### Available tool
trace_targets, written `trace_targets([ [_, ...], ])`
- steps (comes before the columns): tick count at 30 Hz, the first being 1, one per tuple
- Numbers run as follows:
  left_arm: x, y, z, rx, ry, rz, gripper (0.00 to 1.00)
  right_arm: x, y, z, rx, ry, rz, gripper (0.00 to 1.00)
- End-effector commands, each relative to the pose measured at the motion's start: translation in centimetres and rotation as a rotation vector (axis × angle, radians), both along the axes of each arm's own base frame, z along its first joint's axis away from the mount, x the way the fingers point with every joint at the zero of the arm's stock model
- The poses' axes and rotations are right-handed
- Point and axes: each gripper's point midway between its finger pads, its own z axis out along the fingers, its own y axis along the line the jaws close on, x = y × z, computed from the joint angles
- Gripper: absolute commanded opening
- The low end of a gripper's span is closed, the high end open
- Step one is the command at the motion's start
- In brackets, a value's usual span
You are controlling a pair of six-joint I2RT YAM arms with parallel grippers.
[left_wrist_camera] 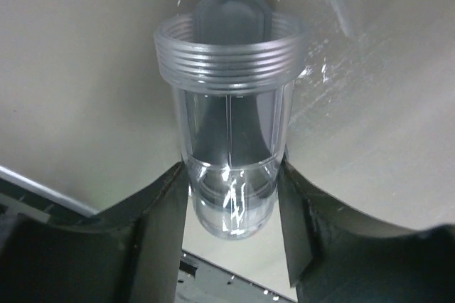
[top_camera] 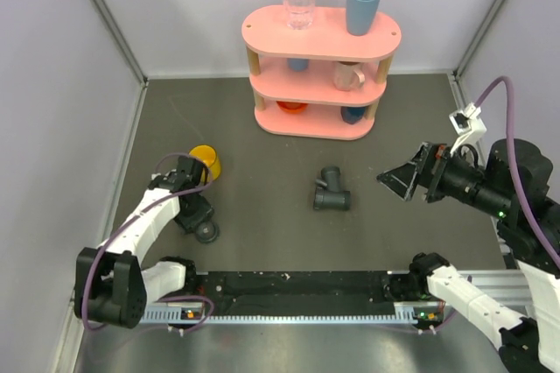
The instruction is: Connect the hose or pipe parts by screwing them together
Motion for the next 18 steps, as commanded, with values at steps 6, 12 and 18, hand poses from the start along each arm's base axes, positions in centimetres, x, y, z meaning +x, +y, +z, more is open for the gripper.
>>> trace_targets([
  [6,3.0,-6.4,1.6,-0.259,-0.124,-0.323,0.32,0.9,-0.1,-0.2,-0.012,-0.004,-0.028,0.96],
  [12,4.0,-15.4,7.3,-0.494,-0.317,-0.755,0.15,2.4,1.8,-1.2,0.02,0.012,0.032,0.92],
  [18,1.3,-22.9,14.6,-0.801,-0.526,-1.129,0.06,3.5,5.0,-0.5,0.003,-0.031,0.243,0.77],
])
